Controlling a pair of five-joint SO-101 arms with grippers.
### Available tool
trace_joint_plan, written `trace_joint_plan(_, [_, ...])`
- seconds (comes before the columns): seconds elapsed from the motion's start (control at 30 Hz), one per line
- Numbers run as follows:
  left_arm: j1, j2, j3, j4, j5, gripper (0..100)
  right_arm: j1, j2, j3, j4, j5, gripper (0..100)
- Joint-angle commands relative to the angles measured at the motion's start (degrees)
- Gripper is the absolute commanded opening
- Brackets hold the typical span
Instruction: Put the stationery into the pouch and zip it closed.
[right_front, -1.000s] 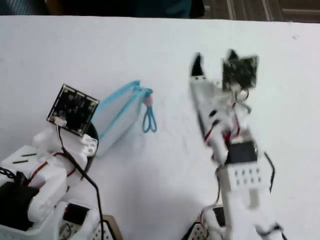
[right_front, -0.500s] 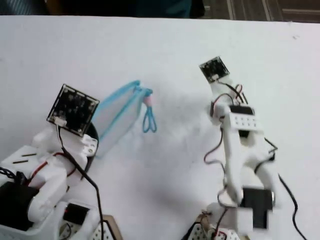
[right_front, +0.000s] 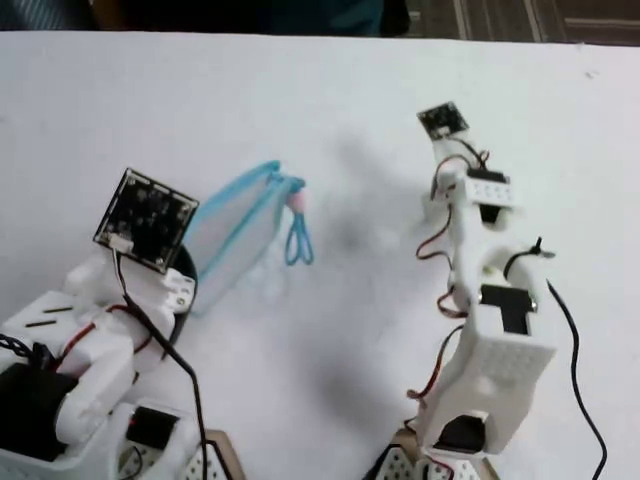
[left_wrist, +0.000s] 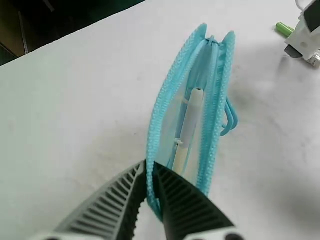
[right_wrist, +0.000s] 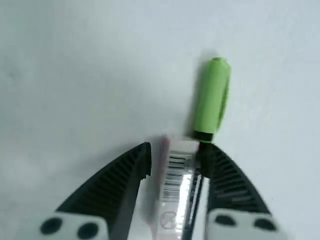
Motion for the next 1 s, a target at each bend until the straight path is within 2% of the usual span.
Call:
trace_joint_plan(0.0, [-0.75,1.1,0.09,-0.09,0.44,2,0.04,1.98,-2.37,3.82,-0.09,1.5])
trace_joint_plan(0.07, [-0.75,1.1,0.09,-0.09,0.44,2,0.04,2.33,-3.16,6.29,-0.09,4.4])
trace_joint_plan(0.17, [-0.75,1.1,0.09,-0.09,0.44,2,-0.31,1.8,-3.6,8.84,-0.09,1.2])
trace_joint_plan(0.5, [-0.75,1.01,0.09,-0.09,0.44,2,-4.97,-10.33,-3.16,15.34,-0.62,1.6])
trace_joint_plan(0.97, [-0.75,1.01,0.09,-0.09,0.44,2,-18.33,-43.74,-3.08,33.36,-6.42,1.6])
